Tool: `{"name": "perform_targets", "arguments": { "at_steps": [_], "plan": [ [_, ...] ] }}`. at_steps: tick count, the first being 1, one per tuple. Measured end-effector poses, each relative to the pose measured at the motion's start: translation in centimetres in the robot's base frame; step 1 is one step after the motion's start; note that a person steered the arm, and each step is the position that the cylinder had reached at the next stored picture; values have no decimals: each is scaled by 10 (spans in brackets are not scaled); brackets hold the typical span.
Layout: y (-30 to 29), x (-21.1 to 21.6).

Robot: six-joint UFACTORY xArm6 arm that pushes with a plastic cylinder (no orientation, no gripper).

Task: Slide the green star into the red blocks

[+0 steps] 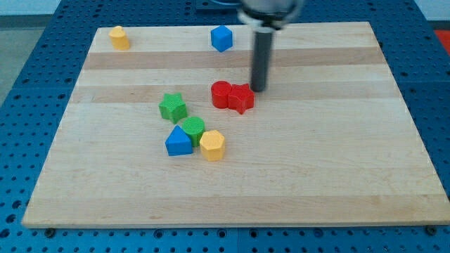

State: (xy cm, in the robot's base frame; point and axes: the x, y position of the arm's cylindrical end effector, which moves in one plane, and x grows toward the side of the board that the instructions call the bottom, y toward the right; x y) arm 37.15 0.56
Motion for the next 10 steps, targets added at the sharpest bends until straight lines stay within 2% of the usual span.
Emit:
{"name": "perform_targets", "arguments": {
  "at_steps": [1, 2, 3, 4, 5, 7, 8, 9, 10],
  "plan": [
    [-102, -7],
    [-167, -3],
    [-181, 26],
    [-153, 57],
    [-108, 64],
    [-79, 96],
    [-45, 70],
    [-43, 26],
    [-44, 32]
  ]
}}
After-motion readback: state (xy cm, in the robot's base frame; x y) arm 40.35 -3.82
